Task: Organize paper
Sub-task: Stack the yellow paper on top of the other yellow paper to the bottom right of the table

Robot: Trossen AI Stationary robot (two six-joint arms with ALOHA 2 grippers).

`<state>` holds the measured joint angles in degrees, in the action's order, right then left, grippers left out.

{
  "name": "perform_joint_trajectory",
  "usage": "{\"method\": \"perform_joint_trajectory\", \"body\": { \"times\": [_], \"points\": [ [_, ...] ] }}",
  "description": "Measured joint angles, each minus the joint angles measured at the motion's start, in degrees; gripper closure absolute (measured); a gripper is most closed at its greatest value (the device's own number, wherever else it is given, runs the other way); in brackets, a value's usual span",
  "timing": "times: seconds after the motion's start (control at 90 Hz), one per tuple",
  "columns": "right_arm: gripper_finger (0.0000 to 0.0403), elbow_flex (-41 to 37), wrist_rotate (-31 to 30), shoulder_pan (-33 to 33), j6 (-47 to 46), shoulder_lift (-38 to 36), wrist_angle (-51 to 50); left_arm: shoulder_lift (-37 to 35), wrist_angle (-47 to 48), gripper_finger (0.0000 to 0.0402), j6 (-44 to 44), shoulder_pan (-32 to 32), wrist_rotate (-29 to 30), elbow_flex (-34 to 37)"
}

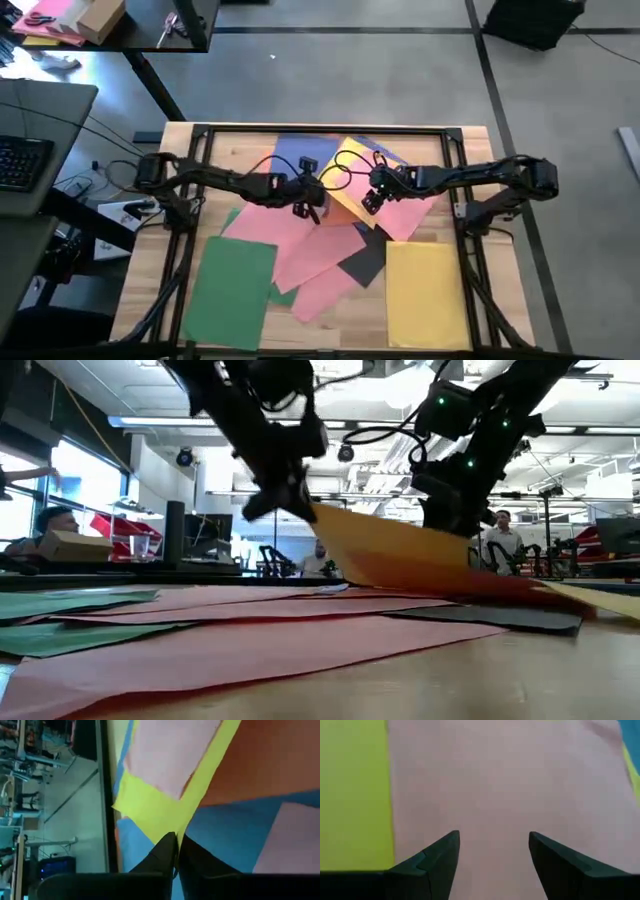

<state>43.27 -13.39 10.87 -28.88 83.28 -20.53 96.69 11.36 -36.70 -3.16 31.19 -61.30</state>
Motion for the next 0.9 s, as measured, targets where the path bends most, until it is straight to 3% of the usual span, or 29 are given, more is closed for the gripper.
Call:
{"method": "perform_joint_trajectory", "body": {
  "times": [0.278,0.511,0.722,0.9],
  "points": [
    [0.0178,-0.07,-0.06,-1.78,0.33,1.29,3.34,-2.75,8.46,0.0401,-1.84,-0.12,1.08,0.0],
    [0.0178,-0.07,-0.09,-2.32,0.87,5.23,8.03,-4.46,11.69,0.0401,-4.46,-0.26,6.03,0.02],
    [0.0178,-0.07,-0.09,-2.06,1.55,11.35,9.07,-9.53,24.86,0.0402,2.78,-0.06,4.56,0.0],
    [0.0178,0.13,-0.54,-1.88,5.28,16.06,17.65,-14.65,34.1,0.0401,8.63,-0.04,-1.02,0.02]
  ]
}}
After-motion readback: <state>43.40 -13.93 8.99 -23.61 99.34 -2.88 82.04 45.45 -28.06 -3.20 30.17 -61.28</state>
